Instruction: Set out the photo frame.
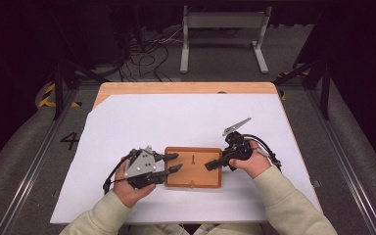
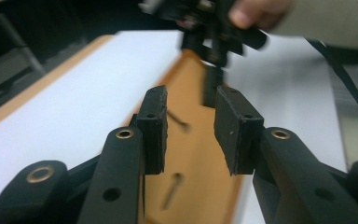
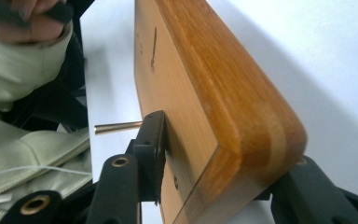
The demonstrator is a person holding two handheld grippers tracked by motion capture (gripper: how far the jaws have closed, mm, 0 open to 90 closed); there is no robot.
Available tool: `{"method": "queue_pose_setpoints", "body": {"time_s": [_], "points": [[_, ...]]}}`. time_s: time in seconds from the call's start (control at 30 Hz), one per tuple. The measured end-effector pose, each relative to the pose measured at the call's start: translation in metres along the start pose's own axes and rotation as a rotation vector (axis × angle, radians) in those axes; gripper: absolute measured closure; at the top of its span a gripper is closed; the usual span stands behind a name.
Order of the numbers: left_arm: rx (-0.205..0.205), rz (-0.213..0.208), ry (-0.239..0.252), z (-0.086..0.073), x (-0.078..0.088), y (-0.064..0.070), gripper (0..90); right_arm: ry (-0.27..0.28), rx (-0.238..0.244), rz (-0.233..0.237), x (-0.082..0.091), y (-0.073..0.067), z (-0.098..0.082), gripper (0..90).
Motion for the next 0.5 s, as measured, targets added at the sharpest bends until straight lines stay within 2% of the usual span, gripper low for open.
{"method": "queue_pose_setpoints", "body": {"time_s": [0.1,0.17,0.2,0.23,0.27,0.4,0.5], "points": [[0.078,0.066,0.026,-0.009,0.013,-0.017,63.3,-0.021,0.045,0.014,0.002,-0.003,-0.001,62.4],[0.141,0.095,0.042,-0.017,0.021,-0.028,62.9,-0.033,0.075,0.017,0.004,-0.006,-0.002,63.8],[0.18,0.116,0.048,-0.023,0.025,-0.034,63.0,-0.04,0.105,0.017,0.004,-0.009,-0.002,65.0],[0.18,0.116,0.048,-0.023,0.025,-0.034,63.0,-0.04,0.105,0.017,0.004,-0.009,-0.002,65.0],[0.215,0.13,0.05,-0.029,0.027,-0.039,63.0,-0.042,0.118,0.019,0.005,-0.01,-0.002,65.5],[0.303,0.161,0.056,-0.044,0.032,-0.051,62.5,-0.063,0.161,0.042,0.007,-0.015,-0.003,69.1],[0.346,0.183,0.062,-0.053,0.036,-0.056,62.5,-0.065,0.221,0.035,0.007,-0.02,-0.003,69.9]]}}
Point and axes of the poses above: each handheld gripper's, and its own axes: x roughly backward along the jaws, z roughly out of its top, y roughly to its right, the point moved 1 cm from there along -x, roughly forward along the jaws, and after that the axes turned 14 degrees about -x, right-handed, at the moved point
